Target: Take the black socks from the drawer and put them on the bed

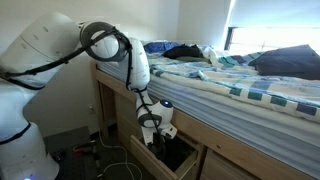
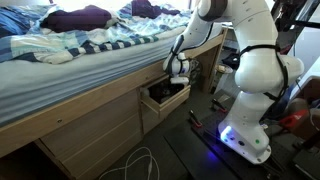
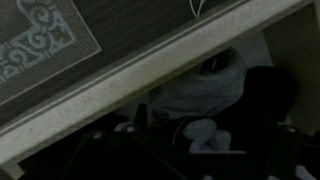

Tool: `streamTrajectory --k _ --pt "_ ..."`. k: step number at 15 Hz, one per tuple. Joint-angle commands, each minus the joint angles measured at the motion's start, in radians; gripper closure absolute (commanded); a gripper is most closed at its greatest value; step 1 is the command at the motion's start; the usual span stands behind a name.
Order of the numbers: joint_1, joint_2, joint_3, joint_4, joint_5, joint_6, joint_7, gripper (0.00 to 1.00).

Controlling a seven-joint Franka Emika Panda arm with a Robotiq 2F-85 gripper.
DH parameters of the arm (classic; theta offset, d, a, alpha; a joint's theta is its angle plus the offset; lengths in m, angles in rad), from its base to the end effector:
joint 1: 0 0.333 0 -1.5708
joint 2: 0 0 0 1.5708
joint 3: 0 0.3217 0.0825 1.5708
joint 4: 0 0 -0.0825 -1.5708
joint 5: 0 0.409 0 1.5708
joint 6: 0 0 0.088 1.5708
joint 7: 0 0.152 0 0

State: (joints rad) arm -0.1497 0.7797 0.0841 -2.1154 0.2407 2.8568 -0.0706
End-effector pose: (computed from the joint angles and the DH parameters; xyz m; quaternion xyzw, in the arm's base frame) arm 0.5451 -0.0377 -0.0273 -0.9901 0.1248 0.0166 0.0625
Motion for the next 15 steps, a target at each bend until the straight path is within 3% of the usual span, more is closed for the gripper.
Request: streamTrajectory --k 1,9,11,12,15 --pt "0.03 0.047 -0.005 0.045 -0.021 0.015 0.045 0.0" --pt "0.087 0.094 -0.052 0.1 -0.027 0.011 0.115 0.0" --pt "0.1 0.104 -0.071 0.11 -0.028 0.009 0.14 0.06" --pt "0.106 0.106 -0.079 0.113 -0.029 0.011 0.151 0.28" --pt "0.116 0.105 -0.096 0.114 -0.029 0.018 0.171 0.47"
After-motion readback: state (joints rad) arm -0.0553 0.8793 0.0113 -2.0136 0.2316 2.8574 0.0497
